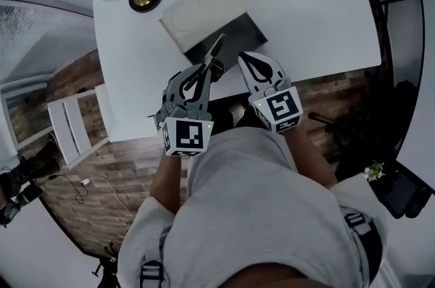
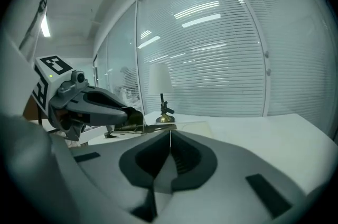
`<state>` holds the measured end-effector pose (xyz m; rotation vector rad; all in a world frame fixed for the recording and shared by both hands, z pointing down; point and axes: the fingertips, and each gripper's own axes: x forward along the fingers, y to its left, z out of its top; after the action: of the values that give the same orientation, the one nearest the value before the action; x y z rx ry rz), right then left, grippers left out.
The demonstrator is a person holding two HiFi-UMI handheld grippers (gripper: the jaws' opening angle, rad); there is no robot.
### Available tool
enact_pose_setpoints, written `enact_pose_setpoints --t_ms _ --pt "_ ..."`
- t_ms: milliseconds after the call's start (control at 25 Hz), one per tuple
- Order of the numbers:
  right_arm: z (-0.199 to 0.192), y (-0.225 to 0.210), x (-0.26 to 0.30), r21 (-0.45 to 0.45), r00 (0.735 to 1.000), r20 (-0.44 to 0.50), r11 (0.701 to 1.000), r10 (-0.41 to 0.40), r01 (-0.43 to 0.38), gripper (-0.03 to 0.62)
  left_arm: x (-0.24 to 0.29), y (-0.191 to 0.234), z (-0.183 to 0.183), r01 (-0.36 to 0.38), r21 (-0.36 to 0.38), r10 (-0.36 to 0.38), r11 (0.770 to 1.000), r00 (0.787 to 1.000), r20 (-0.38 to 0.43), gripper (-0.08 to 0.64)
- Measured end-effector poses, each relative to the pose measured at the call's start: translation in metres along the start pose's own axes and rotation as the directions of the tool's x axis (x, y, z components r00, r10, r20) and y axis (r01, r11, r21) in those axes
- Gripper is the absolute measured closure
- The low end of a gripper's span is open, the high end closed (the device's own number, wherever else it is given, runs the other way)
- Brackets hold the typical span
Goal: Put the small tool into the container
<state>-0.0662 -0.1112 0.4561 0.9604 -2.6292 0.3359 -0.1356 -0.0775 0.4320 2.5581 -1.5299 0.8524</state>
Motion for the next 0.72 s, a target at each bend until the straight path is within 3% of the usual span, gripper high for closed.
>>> enact_pose_setpoints --t_ms 280,560,720 --pt "-0.023 -0.011 -0.008 0.074 0.987 -0.019 0.985 -0.157 0.158 0.566 0.022 -0.006 -0.004 0.145 0.177 -0.147 0.973 0.989 -0.003 0.523" --pt "-0.037 -0.008 -0.025 0.142 0.957 -0.023 0.947 -0.288 0.288 0.566 0.027 -0.024 -0.003 0.246 0.311 -0.259 0.918 0.966 0.000 0.523" --pt "-0.043 -0.004 -0.035 0.162 0.939 -0.026 0.926 -0.342 0.341 0.566 0.029 -0.034 -0.004 0.274 0.400 -0.301 0.874 0.954 0.003 0.523"
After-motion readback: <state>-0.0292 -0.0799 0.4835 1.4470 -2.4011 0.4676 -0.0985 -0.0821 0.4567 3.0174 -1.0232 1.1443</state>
